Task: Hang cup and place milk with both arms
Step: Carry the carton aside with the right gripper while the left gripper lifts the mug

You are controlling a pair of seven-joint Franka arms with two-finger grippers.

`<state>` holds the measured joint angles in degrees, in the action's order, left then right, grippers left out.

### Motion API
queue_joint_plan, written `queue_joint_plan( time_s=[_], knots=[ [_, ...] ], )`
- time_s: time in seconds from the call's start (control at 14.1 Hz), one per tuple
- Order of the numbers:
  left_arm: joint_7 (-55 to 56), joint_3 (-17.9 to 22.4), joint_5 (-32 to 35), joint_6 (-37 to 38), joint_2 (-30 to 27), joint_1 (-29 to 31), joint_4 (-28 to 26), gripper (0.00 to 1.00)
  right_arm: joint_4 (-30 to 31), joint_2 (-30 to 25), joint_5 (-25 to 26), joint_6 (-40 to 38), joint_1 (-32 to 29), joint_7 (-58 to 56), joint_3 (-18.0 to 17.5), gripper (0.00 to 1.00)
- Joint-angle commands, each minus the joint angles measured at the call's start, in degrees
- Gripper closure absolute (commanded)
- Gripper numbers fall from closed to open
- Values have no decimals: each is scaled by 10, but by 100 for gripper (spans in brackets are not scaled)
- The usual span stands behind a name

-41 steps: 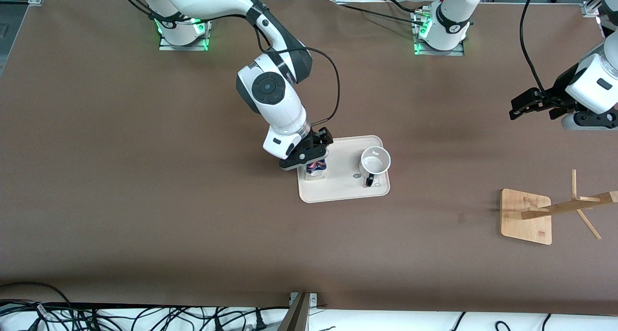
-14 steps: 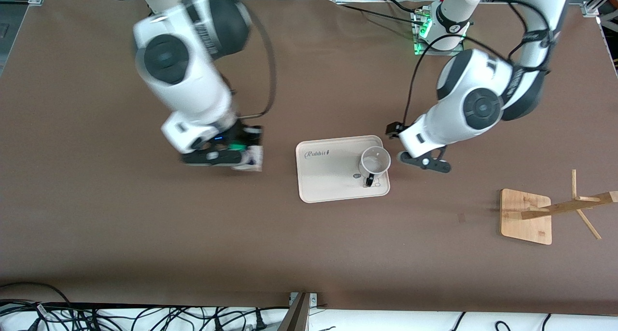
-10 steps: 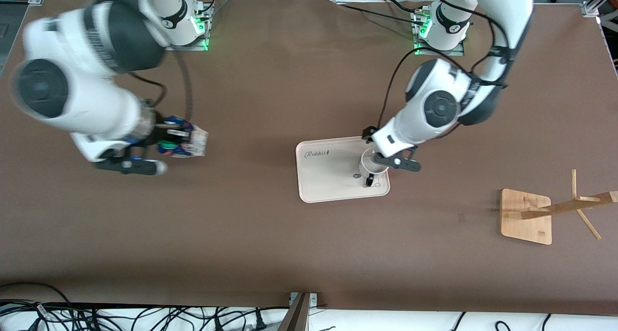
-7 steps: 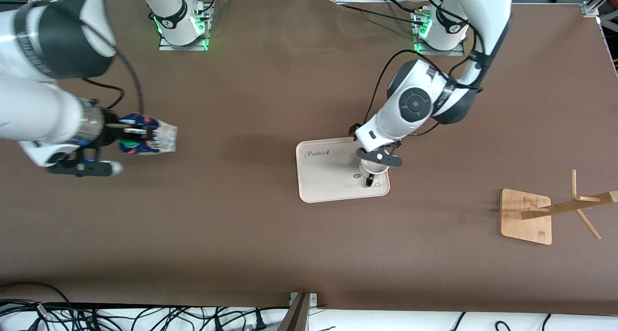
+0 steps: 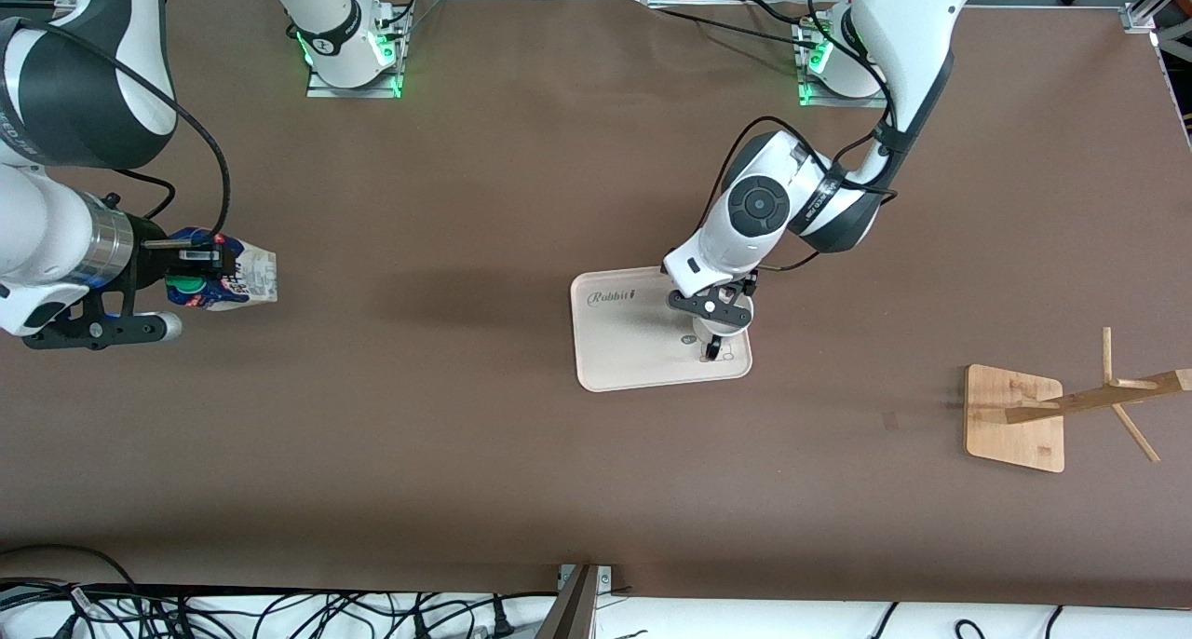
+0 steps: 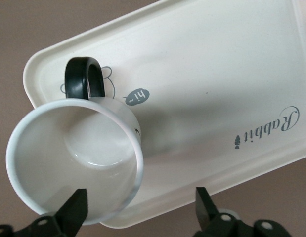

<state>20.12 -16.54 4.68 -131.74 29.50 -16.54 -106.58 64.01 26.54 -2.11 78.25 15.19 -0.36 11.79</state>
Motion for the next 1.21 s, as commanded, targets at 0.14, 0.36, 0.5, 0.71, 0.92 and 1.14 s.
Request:
queue_joint_plan(
  time_s=[0.14,0.36,0.5,0.71,0.92,1.14],
  knots=[
    [10,2,57,-5,6,-4,10,84,190,-86,8,150,6,-12,5,69],
    [7,2,60,-2,6,-2,14,100,257,-112,-2,203,6,-4,3,69],
    [6,2,60,0,5,1,16,100,297,-126,-50,241,6,-4,7,69],
    [8,7,60,33,-8,8,39,100,351,-144,-54,305,6,-5,5,69],
    [5,6,60,156,-15,37,129,100,395,-156,-59,343,6,-5,5,69],
    [-20,6,56,259,-14,77,216,100,455,-171,-61,402,6,-7,5,69]
  ],
)
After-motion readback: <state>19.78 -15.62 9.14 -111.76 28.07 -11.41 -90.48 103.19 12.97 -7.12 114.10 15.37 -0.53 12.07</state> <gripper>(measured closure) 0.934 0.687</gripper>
